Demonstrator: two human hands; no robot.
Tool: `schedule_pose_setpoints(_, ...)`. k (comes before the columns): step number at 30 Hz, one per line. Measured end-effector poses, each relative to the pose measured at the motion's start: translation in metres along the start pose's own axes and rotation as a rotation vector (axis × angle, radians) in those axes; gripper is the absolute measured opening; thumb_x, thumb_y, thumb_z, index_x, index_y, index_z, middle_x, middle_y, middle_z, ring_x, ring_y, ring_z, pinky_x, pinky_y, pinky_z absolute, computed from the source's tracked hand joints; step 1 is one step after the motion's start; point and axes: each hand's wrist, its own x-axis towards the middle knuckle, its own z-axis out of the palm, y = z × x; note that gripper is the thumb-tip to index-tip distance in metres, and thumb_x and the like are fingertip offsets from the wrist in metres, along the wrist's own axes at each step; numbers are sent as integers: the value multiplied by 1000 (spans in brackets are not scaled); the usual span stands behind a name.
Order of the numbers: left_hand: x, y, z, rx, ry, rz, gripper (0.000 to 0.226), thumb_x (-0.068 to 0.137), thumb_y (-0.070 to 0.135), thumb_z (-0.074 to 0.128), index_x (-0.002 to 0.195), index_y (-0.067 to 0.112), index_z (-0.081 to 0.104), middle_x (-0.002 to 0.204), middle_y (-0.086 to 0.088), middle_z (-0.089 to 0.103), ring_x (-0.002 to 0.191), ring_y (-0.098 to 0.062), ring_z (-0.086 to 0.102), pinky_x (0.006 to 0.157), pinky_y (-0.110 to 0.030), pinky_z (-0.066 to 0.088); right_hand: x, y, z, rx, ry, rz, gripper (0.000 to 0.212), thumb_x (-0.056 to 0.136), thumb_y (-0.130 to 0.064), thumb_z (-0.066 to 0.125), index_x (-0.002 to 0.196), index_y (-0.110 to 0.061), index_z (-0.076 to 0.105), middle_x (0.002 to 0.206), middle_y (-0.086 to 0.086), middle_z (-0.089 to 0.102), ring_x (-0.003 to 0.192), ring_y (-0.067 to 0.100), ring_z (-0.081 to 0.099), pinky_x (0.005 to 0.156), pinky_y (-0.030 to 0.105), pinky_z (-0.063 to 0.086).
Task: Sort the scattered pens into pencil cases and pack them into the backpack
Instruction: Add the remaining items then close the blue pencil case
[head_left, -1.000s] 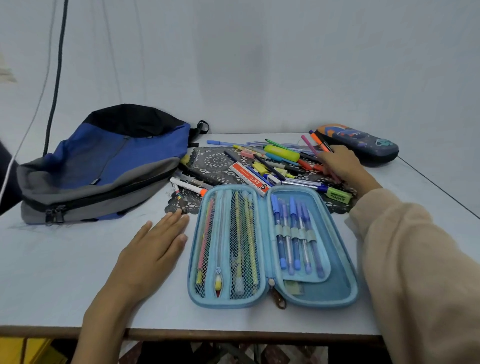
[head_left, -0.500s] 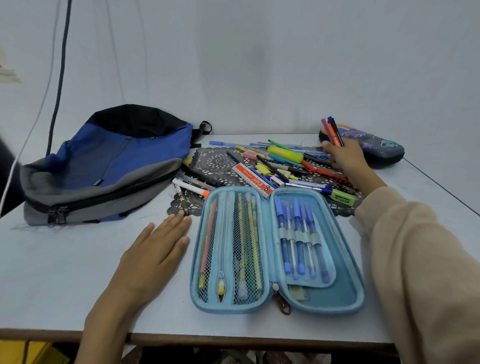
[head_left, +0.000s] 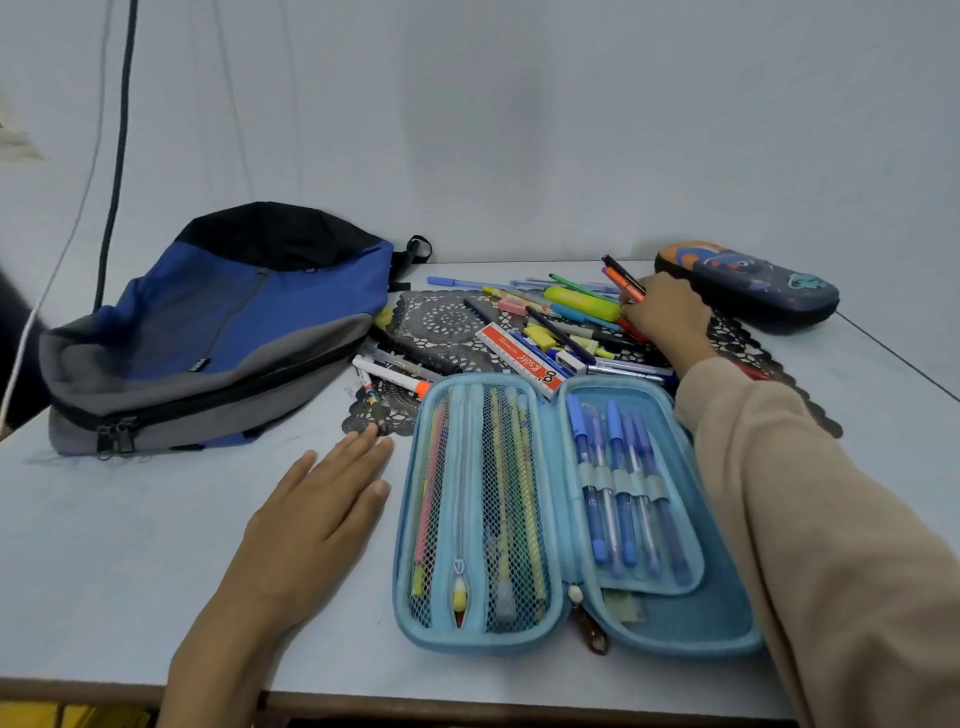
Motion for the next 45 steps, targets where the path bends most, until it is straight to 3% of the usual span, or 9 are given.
schedule_pose_setpoints(12, -1, 3, -2, -27, -4, -1, 67, 83, 67, 9, 145, 48, 27, 150, 37, 13, 137, 22, 3, 121, -22, 3, 4, 9, 4, -98, 20, -7, 36, 85, -33, 71, 110, -7, 64, 110, 19, 64, 103, 39, 61, 80, 39, 46)
schedule_pose_setpoints(17, -2, 2, -2, -30, -2, 2, 65, 83, 67, 10, 144, 50, 28, 149, 38, 14, 137, 22, 4, 120, -22, 4, 6, 8, 3, -96, -17, 29, 36, 85, -33, 71, 110, -7, 65, 108, 18, 65, 101, 37, 62, 78, 38, 47)
schedule_pose_setpoints(24, -1, 4, -4, -27, -8, -2, 68, 82, 68, 9, 144, 49, 28, 148, 38, 14, 137, 23, 4, 119, -20, 3, -2, 8, 7, -50, 19, -14, 26, 88, -26, 61, 105, -6, 64, 106, 19, 64, 100, 38, 61, 71, 34, 36)
schedule_pose_setpoints(28, -1, 3, -3, -22, -10, -4, 69, 82, 68, 9, 145, 48, 29, 149, 38, 13, 137, 23, 3, 119, -19, 2, -9, 3, 4, 176, 175, -46, 20, 91, -27, 56, 99, -9, 60, 99, 16, 66, 93, 37, 61, 68, 35, 37)
schedule_pose_setpoints(32, -1, 2, -3, -34, 1, -2, 69, 82, 68, 10, 145, 47, 30, 149, 38, 15, 137, 23, 5, 119, -19, 2, -13, -10, -1, 440, 395, -95, 30, 97, -36, 50, 107, -10, 57, 94, 12, 63, 87, 32, 60, 66, 33, 39)
schedule_pose_setpoints(35, -2, 3, -3, -31, 1, 1, 69, 82, 68, 10, 144, 48, 30, 148, 39, 15, 136, 23, 4, 117, -15, 1, -14, -15, -7, 694, 518, -104, 34, 98, -40, 49, 109, -8, 56, 77, -6, 56, 70, 13, 54, 62, 26, 42)
schedule_pose_setpoints(38, -2, 2, -3, -39, 7, 3, 69, 82, 68, 11, 144, 47, 32, 148, 38, 17, 137, 23, 5, 117, -16, 1, -12, -16, -23, 762, 630, -99, 39, 98, -43, 49, 110, -7, 58, 67, -15, 50, 60, -1, 48, 56, 19, 35)
schedule_pose_setpoints(41, -2, 2, -3, -40, 9, 4, 68, 82, 68, 11, 144, 48, 31, 148, 39, 17, 137, 23, 5, 117, -16, 2, -9, -20, -38, 781, 665, -141, 42, 97, -48, 47, 110, -9, 57, 71, -9, 58, 61, 4, 54, 56, 19, 42)
schedule_pose_setpoints(45, -2, 3, -3, -26, -3, 5, 68, 82, 68, 9, 144, 49, 29, 149, 38, 15, 137, 22, 4, 119, -19, 3, -11, -22, -34, 689, 605, -234, 39, 97, -47, 46, 106, -10, 55, 72, -2, 57, 65, 21, 58, 58, 31, 44)
